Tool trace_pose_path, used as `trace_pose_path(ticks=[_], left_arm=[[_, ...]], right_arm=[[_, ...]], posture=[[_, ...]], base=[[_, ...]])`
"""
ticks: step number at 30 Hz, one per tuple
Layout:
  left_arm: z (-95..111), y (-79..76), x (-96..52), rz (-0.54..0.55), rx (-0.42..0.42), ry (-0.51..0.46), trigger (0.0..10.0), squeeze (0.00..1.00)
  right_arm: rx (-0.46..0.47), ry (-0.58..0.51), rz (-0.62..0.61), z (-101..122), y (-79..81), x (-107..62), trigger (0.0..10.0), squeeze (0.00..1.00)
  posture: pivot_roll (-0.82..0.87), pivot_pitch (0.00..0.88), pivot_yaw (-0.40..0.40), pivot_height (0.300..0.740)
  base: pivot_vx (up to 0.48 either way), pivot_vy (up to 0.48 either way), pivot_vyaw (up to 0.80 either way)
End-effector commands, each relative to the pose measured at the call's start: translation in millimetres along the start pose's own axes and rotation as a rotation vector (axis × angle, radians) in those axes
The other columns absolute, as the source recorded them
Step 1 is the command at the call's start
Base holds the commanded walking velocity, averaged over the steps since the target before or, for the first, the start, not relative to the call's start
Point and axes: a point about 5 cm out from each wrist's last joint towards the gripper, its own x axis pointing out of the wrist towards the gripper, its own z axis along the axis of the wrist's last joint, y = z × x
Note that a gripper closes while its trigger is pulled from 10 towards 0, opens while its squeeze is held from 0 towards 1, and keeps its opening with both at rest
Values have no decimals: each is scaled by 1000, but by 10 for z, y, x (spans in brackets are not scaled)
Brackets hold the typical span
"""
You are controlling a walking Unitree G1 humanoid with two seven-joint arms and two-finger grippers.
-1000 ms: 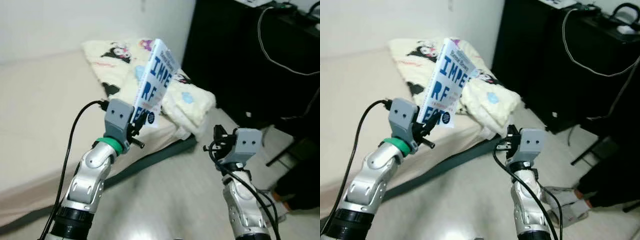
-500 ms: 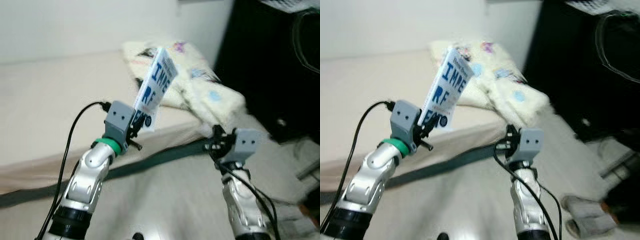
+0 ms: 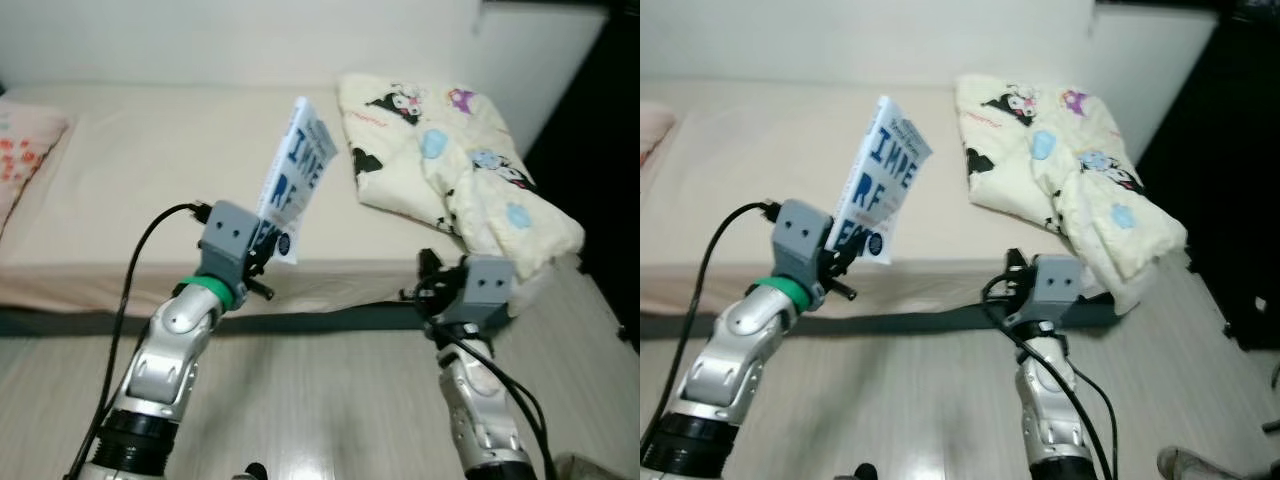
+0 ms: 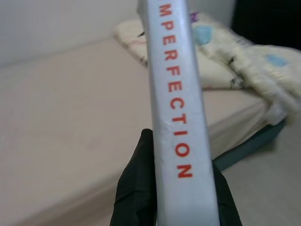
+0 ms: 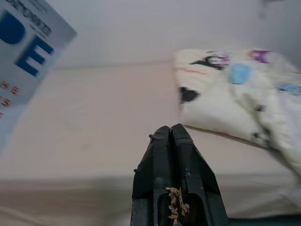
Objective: Clean up the room
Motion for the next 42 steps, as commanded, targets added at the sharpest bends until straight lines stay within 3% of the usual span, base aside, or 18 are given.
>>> trace_pose_path(ticks=[1,19,25,30,37,42], left_arm=[[36,-10,-6,6,12,-24,10000,0],[-109,22,-44,63,41,22,10000,0],[-169,59,-58,105,51,36,10000,0],[-237,167,-96,204,97,55,10000,0],[-240,186,-100,236,110,50,10000,0],[-236,186,-79,259,112,47,10000,0]], right_arm=[[8,18,7,-45,-2,-45,10000,0],[-15,23,50,-62,49,-50,10000,0],[-19,30,58,-74,50,-52,10000,0],[-21,32,69,-76,46,-44,10000,0],[-11,31,71,-77,46,-39,10000,0],[0,51,55,-96,49,-28,10000,0]], posture=[[18,56,14,740],[23,60,18,740],[24,56,11,740],[26,53,7,740],[26,53,7,740],[24,52,6,740]], base=[[0,0,731],[0,0,719],[0,0,702],[0,0,693],[0,0,679],[423,0,165]])
